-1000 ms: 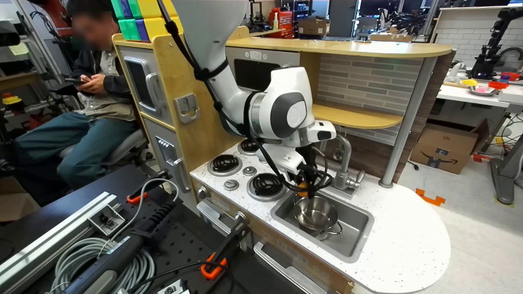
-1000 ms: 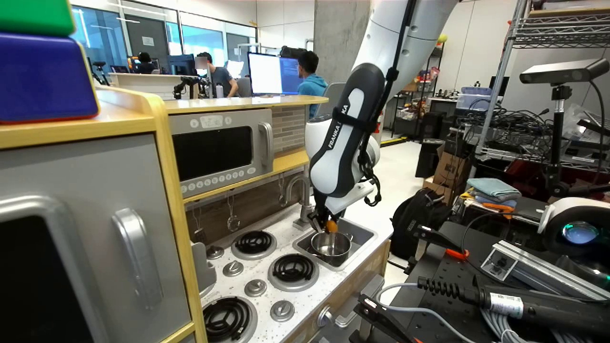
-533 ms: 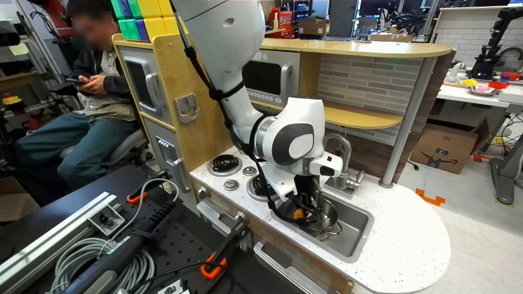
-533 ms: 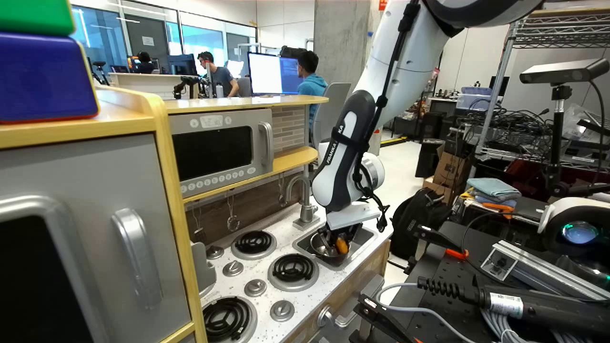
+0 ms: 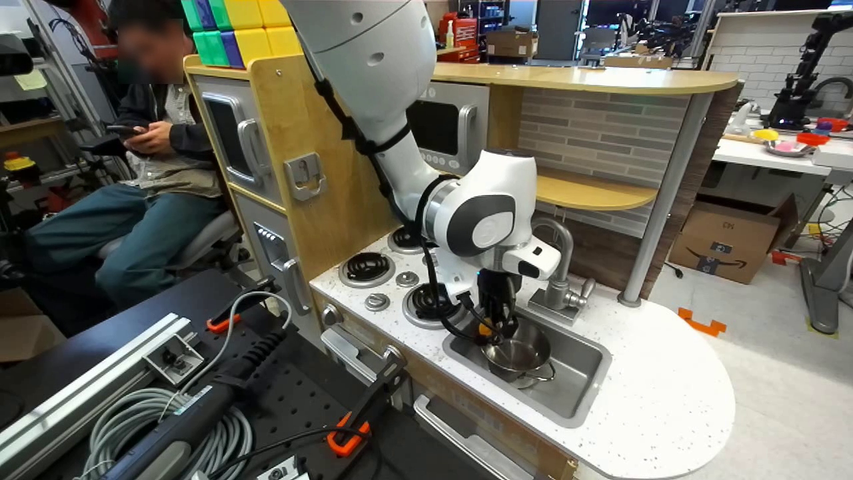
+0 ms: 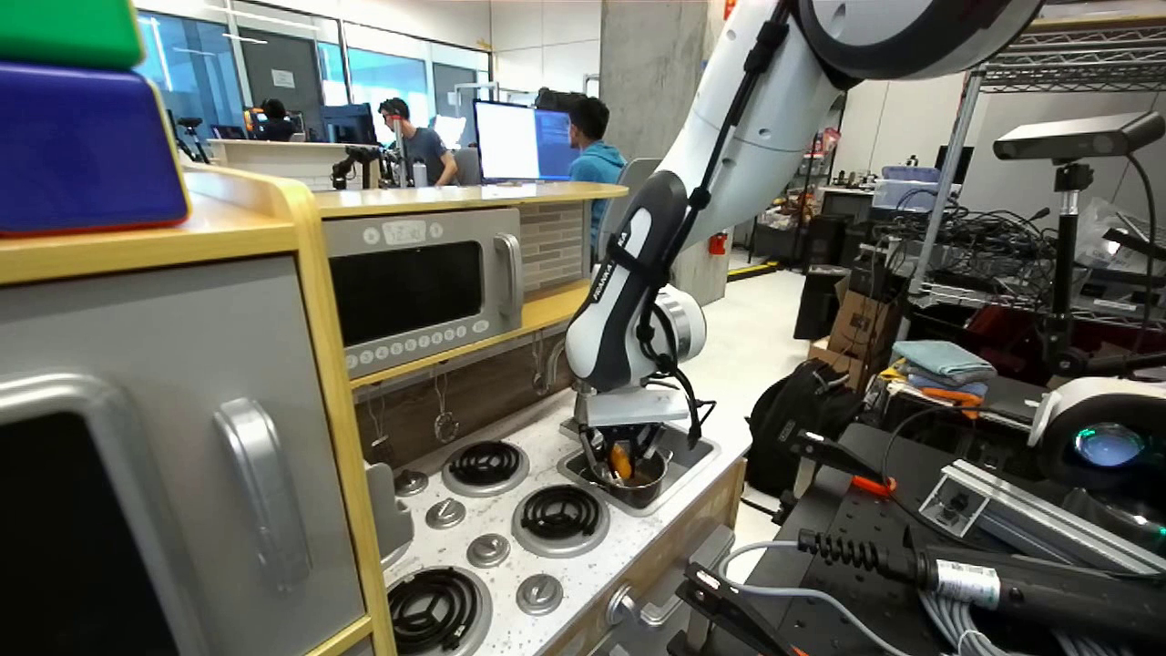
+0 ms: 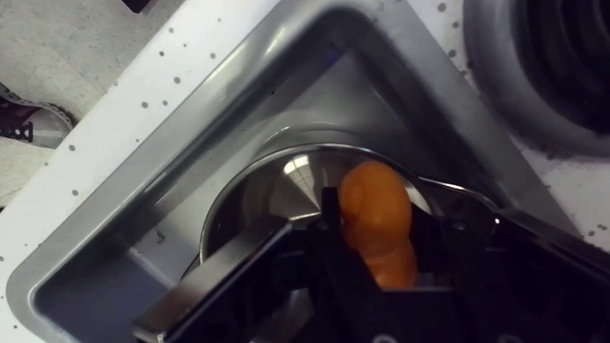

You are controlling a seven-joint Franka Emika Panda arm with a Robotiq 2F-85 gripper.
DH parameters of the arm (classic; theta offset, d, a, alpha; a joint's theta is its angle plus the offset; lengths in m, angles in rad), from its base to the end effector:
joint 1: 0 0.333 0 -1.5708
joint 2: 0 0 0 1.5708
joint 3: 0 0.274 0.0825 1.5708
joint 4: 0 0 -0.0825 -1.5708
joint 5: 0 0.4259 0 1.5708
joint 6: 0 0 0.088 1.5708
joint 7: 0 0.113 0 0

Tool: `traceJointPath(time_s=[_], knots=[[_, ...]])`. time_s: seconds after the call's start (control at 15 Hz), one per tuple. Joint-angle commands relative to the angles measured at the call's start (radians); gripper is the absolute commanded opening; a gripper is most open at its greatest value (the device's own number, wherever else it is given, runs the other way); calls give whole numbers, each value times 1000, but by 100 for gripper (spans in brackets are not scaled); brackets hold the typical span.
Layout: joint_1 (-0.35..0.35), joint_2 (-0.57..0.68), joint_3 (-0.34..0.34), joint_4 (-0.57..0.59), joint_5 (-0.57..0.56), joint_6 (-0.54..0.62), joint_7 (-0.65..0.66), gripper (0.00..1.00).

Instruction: Put the plastic bread inside the silver pot in the sink

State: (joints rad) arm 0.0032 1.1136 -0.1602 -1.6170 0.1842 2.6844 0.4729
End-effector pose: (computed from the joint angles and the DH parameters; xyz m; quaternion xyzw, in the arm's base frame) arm 0.6066 -0.1075 -0.0864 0.9370 -0.3476 -0.0076 0.0349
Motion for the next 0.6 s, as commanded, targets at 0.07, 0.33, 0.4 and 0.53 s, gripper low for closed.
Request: traceJointPath(time_s=[0.07, 0.33, 0.4, 0.53], knots=[[-16, 90, -10, 139, 33, -83, 63, 7], [-18, 160, -35, 227, 24, -155, 135, 7], [-20, 175, -38, 246, 20, -171, 148, 7], [-18, 189, -40, 264, 10, -192, 159, 8]])
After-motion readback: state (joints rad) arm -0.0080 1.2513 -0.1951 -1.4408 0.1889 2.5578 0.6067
